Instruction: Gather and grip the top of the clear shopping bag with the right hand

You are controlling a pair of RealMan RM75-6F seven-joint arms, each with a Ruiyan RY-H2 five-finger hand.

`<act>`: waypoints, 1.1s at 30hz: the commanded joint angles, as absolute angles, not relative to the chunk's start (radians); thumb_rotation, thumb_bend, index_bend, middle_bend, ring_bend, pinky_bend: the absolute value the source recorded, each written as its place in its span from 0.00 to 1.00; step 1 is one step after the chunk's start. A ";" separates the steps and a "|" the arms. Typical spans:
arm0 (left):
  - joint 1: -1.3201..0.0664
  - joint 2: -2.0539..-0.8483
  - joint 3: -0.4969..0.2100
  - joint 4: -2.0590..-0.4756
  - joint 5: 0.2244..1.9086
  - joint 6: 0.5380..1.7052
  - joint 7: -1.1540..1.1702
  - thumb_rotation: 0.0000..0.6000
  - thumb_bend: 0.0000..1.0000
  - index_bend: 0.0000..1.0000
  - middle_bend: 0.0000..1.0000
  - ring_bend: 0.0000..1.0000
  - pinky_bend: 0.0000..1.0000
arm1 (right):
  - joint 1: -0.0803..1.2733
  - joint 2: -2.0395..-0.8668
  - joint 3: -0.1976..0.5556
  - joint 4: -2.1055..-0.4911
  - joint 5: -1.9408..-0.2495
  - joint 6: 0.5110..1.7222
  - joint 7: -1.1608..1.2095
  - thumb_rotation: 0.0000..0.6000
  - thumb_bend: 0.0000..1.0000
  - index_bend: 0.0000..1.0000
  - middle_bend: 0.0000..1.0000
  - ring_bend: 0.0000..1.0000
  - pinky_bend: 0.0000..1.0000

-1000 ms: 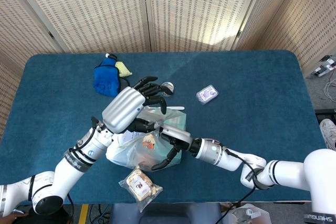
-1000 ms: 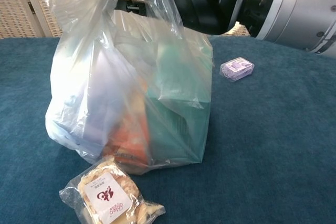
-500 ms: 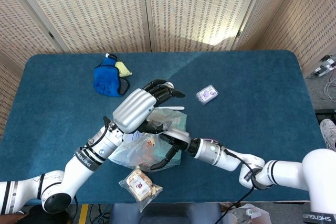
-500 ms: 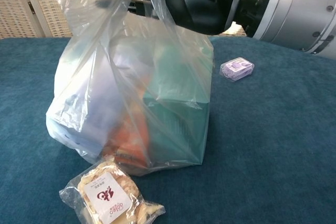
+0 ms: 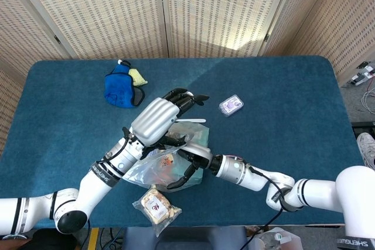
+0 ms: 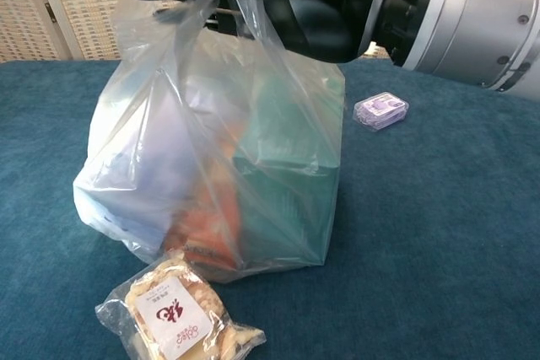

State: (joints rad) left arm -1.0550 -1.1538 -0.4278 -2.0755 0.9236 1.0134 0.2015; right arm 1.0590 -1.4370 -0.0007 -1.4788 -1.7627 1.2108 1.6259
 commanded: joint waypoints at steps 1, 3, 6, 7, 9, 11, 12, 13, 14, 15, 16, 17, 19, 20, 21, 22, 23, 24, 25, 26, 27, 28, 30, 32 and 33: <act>-1.055 -1.149 -0.424 -2.075 0.918 1.013 0.205 1.00 0.30 0.11 0.23 0.20 0.09 | 1.057 -1.436 0.002 -1.483 -1.751 1.209 1.641 1.00 0.00 0.15 0.33 0.19 0.12; -1.053 -1.141 -0.421 -2.076 0.911 1.014 0.207 1.00 0.30 0.11 0.22 0.20 0.09 | 1.055 -1.435 0.005 -1.484 -1.737 1.199 1.644 1.00 0.00 0.20 0.36 0.22 0.15; -1.050 -1.131 -0.422 -2.080 0.903 1.015 0.206 1.00 0.30 0.10 0.22 0.20 0.09 | 1.054 -1.432 0.008 -1.490 -1.717 1.180 1.645 1.00 0.00 0.25 0.39 0.25 0.19; -1.049 -1.126 -0.421 -2.082 0.900 1.014 0.205 1.00 0.30 0.10 0.22 0.20 0.09 | 1.054 -1.430 0.010 -1.493 -1.709 1.171 1.649 1.00 0.00 0.26 0.40 0.26 0.20; -1.047 -1.115 -0.418 -2.086 0.891 1.009 0.205 1.00 0.30 0.09 0.22 0.20 0.10 | 1.054 -1.428 0.013 -1.493 -1.698 1.157 1.648 1.00 0.00 0.30 0.43 0.30 0.23; -1.047 -1.105 -0.415 -2.088 0.882 1.002 0.207 1.00 0.30 0.09 0.21 0.19 0.09 | 1.056 -1.427 0.015 -1.495 -1.691 1.142 1.639 1.00 0.00 0.34 0.45 0.34 0.26; -1.047 -1.099 -0.413 -2.090 0.877 0.997 0.208 1.00 0.29 0.08 0.21 0.19 0.09 | 1.058 -1.425 0.016 -1.497 -1.687 1.133 1.633 1.00 0.00 0.36 0.46 0.35 0.28; -1.047 -1.091 -0.411 -2.092 0.869 0.991 0.210 1.00 0.29 0.08 0.20 0.18 0.09 | 1.059 -1.423 0.018 -1.501 -1.682 1.122 1.623 1.00 0.00 0.37 0.47 0.36 0.29; -1.047 -1.085 -0.410 -2.094 0.864 0.987 0.209 1.00 0.29 0.07 0.20 0.18 0.09 | 1.061 -1.422 0.020 -1.504 -1.679 1.115 1.619 1.00 0.00 0.38 0.48 0.38 0.30; -1.046 -1.076 -0.409 -2.098 0.856 0.982 0.208 1.00 0.29 0.07 0.19 0.17 0.09 | 1.062 -1.419 0.021 -1.509 -1.675 1.106 1.614 1.00 0.00 0.39 0.48 0.39 0.32; -1.046 -1.069 -0.408 -2.100 0.850 0.977 0.207 1.00 0.29 0.07 0.19 0.17 0.09 | 1.063 -1.417 0.023 -1.512 -1.672 1.099 1.607 1.00 0.00 0.41 0.49 0.40 0.33; -1.046 -1.061 -0.407 -2.103 0.843 0.971 0.206 1.00 0.28 0.07 0.18 0.16 0.09 | 1.064 -1.416 0.025 -1.515 -1.669 1.093 1.599 1.00 0.00 0.42 0.49 0.42 0.34; -1.045 -1.039 -0.405 -2.111 0.823 0.955 0.204 1.00 0.27 0.06 0.17 0.15 0.09 | 1.064 -1.412 0.028 -1.521 -1.661 1.078 1.580 1.00 0.00 0.43 0.50 0.46 0.38; -1.046 -1.028 -0.404 -2.114 0.812 0.946 0.201 1.00 0.27 0.05 0.17 0.15 0.09 | 1.064 -1.411 0.029 -1.523 -1.658 1.072 1.574 1.00 0.00 0.44 0.50 0.49 0.40; -1.046 -1.012 -0.404 -2.120 0.794 0.931 0.195 1.00 0.26 0.05 0.17 0.15 0.08 | 1.064 -1.409 0.031 -1.526 -1.653 1.065 1.570 1.00 0.00 0.44 0.50 0.52 0.42; -1.047 -0.999 -0.404 -2.125 0.779 0.918 0.189 1.00 0.26 0.04 0.17 0.14 0.08 | 1.063 -1.409 0.033 -1.528 -1.648 1.061 1.567 1.00 0.00 0.45 0.50 0.52 0.43; -1.048 -0.984 -0.405 -2.129 0.764 0.904 0.183 1.00 0.25 0.04 0.17 0.14 0.08 | 1.063 -1.409 0.036 -1.529 -1.645 1.058 1.566 1.00 0.00 0.46 0.51 0.54 0.43; -1.049 -0.968 -0.405 -2.135 0.748 0.887 0.177 1.00 0.23 0.03 0.16 0.14 0.07 | 1.062 -1.409 0.037 -1.531 -1.642 1.055 1.568 1.00 0.00 0.47 0.52 0.55 0.44; -1.052 -0.946 -0.406 -2.141 0.726 0.864 0.167 1.00 0.23 0.03 0.16 0.14 0.07 | 1.061 -1.408 0.041 -1.532 -1.638 1.052 1.573 1.00 0.00 0.48 0.53 0.56 0.45; -1.054 -0.929 -0.405 -2.144 0.712 0.846 0.161 1.00 0.22 0.03 0.16 0.13 0.07 | 1.060 -1.409 0.043 -1.533 -1.635 1.051 1.578 1.00 0.00 0.50 0.55 0.57 0.46; -1.056 -0.908 -0.404 -2.146 0.697 0.825 0.154 1.00 0.22 0.03 0.15 0.13 0.07 | 1.059 -1.408 0.047 -1.533 -1.633 1.049 1.588 1.00 0.00 0.51 0.57 0.58 0.47; -1.056 -0.892 -0.402 -2.148 0.689 0.811 0.150 1.00 0.22 0.02 0.15 0.12 0.07 | 1.059 -1.408 0.049 -1.534 -1.632 1.049 1.597 1.00 0.00 0.52 0.58 0.59 0.47; -1.055 -0.862 -0.400 -2.151 0.675 0.786 0.137 1.00 0.22 0.02 0.13 0.11 0.06 | 1.058 -1.405 0.052 -1.533 -1.634 1.050 1.625 1.00 0.00 0.55 0.60 0.61 0.49; -1.049 -0.831 -0.401 -2.153 0.668 0.764 0.116 1.00 0.22 0.02 0.13 0.10 0.06 | 1.057 -1.404 0.058 -1.529 -1.632 1.051 1.658 1.00 0.00 0.57 0.62 0.62 0.50; -1.044 -0.820 -0.402 -2.153 0.668 0.761 0.108 1.00 0.22 0.02 0.13 0.10 0.06 | 1.056 -1.404 0.059 -1.527 -1.633 1.052 1.672 1.00 0.00 0.59 0.63 0.63 0.51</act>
